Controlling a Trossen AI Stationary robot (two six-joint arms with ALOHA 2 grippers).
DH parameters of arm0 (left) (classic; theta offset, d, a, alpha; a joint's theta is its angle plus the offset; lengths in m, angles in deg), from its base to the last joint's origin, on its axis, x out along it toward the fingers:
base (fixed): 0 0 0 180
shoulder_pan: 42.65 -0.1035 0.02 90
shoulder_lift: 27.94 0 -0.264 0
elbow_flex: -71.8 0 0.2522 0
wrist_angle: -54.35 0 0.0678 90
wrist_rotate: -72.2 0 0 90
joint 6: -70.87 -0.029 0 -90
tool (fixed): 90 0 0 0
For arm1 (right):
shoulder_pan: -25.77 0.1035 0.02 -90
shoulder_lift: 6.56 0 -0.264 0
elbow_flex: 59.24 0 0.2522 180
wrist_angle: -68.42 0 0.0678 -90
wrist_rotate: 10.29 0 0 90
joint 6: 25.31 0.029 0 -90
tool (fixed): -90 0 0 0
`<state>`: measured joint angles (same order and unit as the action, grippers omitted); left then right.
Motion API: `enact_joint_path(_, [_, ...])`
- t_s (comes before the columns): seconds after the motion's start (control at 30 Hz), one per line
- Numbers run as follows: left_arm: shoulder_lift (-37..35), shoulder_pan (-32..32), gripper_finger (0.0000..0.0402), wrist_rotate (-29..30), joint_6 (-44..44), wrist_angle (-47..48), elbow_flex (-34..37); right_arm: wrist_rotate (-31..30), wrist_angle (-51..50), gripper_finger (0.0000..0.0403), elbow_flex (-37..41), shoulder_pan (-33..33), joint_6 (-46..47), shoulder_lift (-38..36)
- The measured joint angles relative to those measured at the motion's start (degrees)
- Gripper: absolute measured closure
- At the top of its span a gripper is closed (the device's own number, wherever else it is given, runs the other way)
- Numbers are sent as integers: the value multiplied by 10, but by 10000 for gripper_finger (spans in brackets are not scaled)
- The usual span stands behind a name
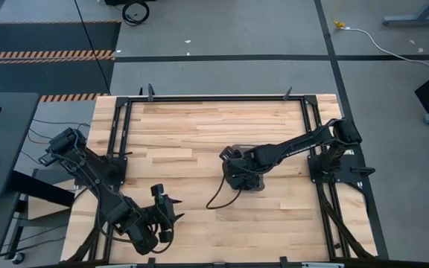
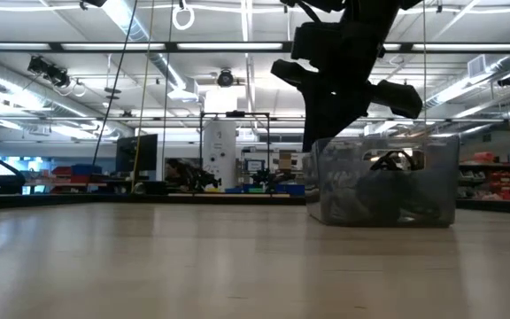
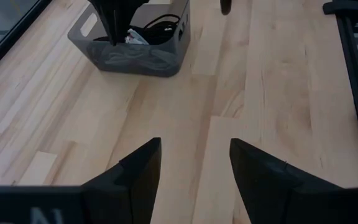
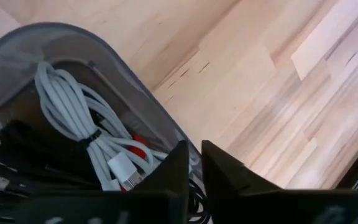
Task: Pick and place USB-C Cables
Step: Adjust the black bin on the table
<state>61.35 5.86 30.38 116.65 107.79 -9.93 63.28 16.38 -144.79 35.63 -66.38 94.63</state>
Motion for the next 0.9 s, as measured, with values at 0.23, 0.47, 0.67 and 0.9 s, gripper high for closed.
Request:
enact_joint_path(0.23, [0,0,203,0,-6,0,0,9,-3,395,-1,1,-51,-1])
enact_joint_path(0.47, [0,0,203,0,-3,0,0,14,-5,346,-1,-5,-69,0])
enact_joint_path(0.67, [0,3,206,0,9,0,0,28,-14,346,-1,-22,-62,0])
enact_joint_path(0.9, [0,7,209,0,30,0,0,44,-11,364,-1,-38,-70,3])
